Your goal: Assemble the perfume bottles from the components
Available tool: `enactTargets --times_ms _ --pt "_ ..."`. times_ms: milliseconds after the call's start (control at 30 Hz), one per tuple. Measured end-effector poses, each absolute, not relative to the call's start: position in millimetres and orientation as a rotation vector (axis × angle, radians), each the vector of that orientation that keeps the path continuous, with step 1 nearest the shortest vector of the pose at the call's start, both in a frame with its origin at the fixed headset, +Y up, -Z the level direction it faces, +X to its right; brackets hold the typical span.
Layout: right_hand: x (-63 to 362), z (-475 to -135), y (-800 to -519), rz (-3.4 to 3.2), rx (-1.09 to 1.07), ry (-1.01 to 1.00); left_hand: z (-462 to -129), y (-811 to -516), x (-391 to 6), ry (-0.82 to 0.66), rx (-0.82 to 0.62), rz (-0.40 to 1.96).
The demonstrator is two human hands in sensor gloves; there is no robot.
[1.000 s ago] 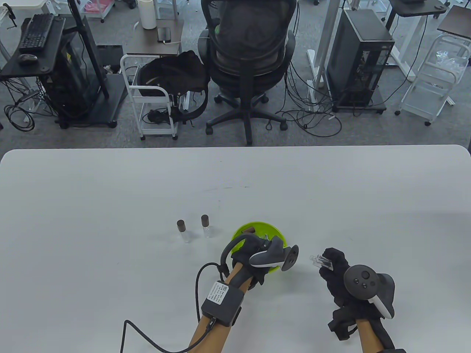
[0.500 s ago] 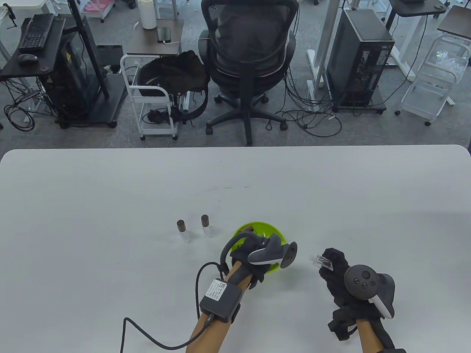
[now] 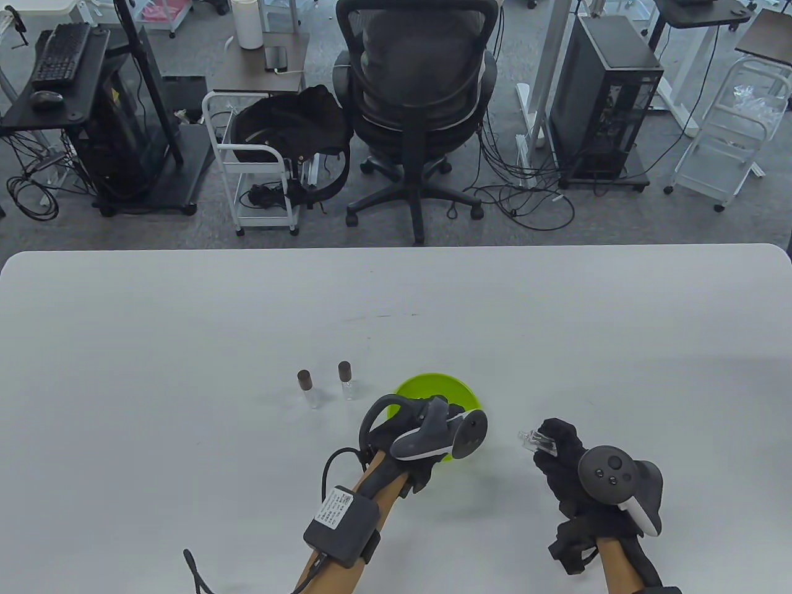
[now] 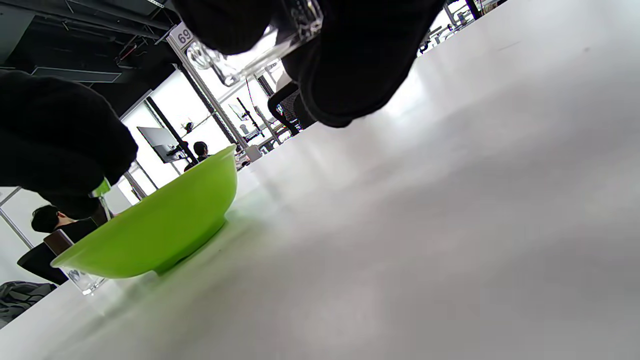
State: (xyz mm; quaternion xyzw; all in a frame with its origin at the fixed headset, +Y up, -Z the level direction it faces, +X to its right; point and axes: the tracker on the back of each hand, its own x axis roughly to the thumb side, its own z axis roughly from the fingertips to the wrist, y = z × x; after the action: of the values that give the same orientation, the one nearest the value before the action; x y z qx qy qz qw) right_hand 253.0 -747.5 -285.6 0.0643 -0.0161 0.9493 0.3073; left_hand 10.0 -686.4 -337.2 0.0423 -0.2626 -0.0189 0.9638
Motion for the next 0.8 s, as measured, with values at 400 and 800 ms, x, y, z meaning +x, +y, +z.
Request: enactTargets --times_ms 400,800 --pt "248.5 -285.5 -750.8 2.411 0.200 0.005 -303.9 -687.7 -26.6 -0.486 0.340 0.781" --pt "245.7 -286.2 -754.6 2.249 0.217 0.063 -304.9 -706.7 -29.3 -0.473 0.245 0.988"
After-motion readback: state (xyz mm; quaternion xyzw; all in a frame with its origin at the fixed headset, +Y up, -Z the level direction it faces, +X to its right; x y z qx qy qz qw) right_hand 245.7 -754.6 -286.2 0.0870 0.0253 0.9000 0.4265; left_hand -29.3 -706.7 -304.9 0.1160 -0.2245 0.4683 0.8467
